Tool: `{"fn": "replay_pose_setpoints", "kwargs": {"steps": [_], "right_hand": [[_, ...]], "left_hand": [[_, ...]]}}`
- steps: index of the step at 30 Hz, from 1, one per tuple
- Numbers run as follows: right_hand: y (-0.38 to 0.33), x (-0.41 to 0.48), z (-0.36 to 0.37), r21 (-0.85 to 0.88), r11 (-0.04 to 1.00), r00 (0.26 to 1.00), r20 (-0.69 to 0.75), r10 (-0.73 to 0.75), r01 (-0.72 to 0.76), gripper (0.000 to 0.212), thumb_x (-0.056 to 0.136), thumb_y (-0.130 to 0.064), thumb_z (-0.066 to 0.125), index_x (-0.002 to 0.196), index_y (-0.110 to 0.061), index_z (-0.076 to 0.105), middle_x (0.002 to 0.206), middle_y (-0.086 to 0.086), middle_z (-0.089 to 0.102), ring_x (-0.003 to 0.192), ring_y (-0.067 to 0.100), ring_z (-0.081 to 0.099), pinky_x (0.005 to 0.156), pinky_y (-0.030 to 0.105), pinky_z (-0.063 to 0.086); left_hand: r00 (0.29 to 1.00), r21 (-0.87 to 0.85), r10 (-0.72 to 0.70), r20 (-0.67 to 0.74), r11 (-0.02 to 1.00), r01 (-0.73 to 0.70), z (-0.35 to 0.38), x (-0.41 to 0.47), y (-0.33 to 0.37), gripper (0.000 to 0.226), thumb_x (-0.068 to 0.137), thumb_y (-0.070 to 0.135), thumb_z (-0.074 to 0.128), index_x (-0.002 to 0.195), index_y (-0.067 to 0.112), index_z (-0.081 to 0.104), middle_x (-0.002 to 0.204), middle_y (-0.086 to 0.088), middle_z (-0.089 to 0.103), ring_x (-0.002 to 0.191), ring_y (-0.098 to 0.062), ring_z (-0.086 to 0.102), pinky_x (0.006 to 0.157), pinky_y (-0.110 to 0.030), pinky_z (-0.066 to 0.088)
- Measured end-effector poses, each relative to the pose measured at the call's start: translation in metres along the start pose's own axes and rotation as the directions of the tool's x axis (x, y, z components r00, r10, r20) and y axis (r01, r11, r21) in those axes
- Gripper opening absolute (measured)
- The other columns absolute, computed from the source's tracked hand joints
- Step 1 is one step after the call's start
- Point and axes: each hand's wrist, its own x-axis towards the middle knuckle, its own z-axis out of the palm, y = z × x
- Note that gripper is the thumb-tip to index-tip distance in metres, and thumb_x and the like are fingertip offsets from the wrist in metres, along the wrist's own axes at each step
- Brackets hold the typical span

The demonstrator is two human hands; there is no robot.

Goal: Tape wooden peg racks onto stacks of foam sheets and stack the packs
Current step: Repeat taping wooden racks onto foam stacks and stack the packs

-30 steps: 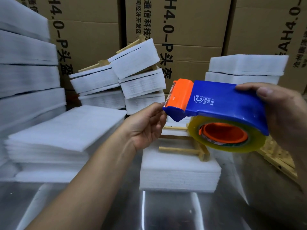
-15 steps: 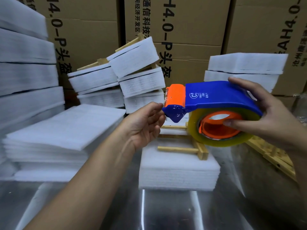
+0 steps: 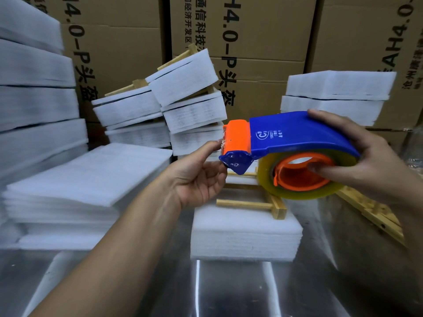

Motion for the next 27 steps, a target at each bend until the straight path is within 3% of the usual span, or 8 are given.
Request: {"fn": "replay_pose_setpoints", "kwargs": {"steps": [4,8,14,19,21,23,27], "right_hand": [[-0.001,0.000,0.001,0.008,1.000,1.000,0.007,0.006,-0.006,0.095,0.068,0.009,0.076,0.116,-0.067,0.048,0.123,-0.018,0.051,0.102,0.003,0.058,0.083,0.019,0.052],[-0.002,0.000,0.000,0.028,1.000,1.000,0.016,0.011,-0.012,0.087,0.061,-0.006,0.076,0.116,-0.068,0.048,0.118,-0.031,0.051,0.100,-0.001,0.058,0.077,0.011,0.051],[-0.005,-0.001,0.001,0.034,0.999,0.999,0.029,0.017,-0.018,0.087,0.062,-0.007,0.076,0.115,-0.070,0.047,0.117,-0.031,0.051,0.100,-0.002,0.059,0.077,0.012,0.052],[-0.009,-0.003,0.001,0.051,0.999,0.999,0.036,-0.006,0.005,0.095,0.064,0.005,0.079,0.115,-0.069,0.049,0.117,-0.033,0.053,0.103,-0.001,0.059,0.081,0.013,0.052],[-0.012,-0.003,0.002,0.053,0.998,0.999,0.027,-0.020,0.018,0.089,0.059,-0.002,0.072,0.114,-0.068,0.050,0.116,-0.034,0.055,0.104,-0.003,0.059,0.082,0.012,0.050],[-0.013,-0.003,0.002,0.079,0.997,1.000,-0.023,-0.021,0.023,0.087,0.056,-0.004,0.068,0.113,-0.068,0.052,0.114,-0.031,0.058,0.099,-0.002,0.061,0.081,0.012,0.051],[-0.013,-0.004,-0.001,0.128,0.991,0.998,-0.062,-0.018,0.026,0.090,0.054,0.000,0.068,0.115,-0.064,0.054,0.112,-0.023,0.064,0.088,0.002,0.064,0.078,0.015,0.053]], "left_hand": [[0.999,0.035,-0.011,0.032,0.999,0.009,0.000,-0.003,0.000,0.026,0.060,0.034,0.073,0.050,0.012,0.064,0.048,0.003,0.057,0.039,-0.005,0.055,0.037,-0.013,0.044],[1.000,0.079,0.022,-0.001,0.997,-0.022,0.000,-0.002,-0.001,0.029,0.082,0.030,0.065,0.057,0.016,0.060,0.045,0.007,0.054,0.037,-0.001,0.052,0.034,-0.011,0.038],[0.998,0.119,0.047,-0.052,0.992,-0.040,0.001,-0.003,-0.001,0.021,0.088,0.024,0.058,0.070,0.015,0.057,0.044,0.007,0.054,0.036,-0.001,0.050,0.036,-0.011,0.040],[0.992,0.143,0.087,-0.088,0.987,-0.074,0.004,-0.003,-0.003,0.033,0.082,0.038,0.066,0.056,0.020,0.057,0.045,0.010,0.051,0.035,0.000,0.047,0.038,-0.011,0.038],[0.982,0.175,0.143,-0.120,0.977,-0.120,0.007,-0.002,-0.006,0.032,0.083,0.035,0.067,0.056,0.021,0.056,0.043,0.009,0.051,0.033,0.000,0.044,0.037,-0.010,0.036],[0.944,0.276,0.285,-0.169,0.933,-0.232,0.006,0.000,-0.006,0.030,0.085,0.025,0.065,0.057,0.019,0.057,0.042,0.006,0.051,0.033,-0.001,0.042,0.037,-0.011,0.035],[0.816,0.528,0.560,-0.144,0.741,-0.415,0.004,0.001,0.003,0.045,0.087,0.018,0.063,0.042,0.016,0.063,0.039,0.007,0.051,0.035,-0.001,0.041,0.038,-0.012,0.035]]}}
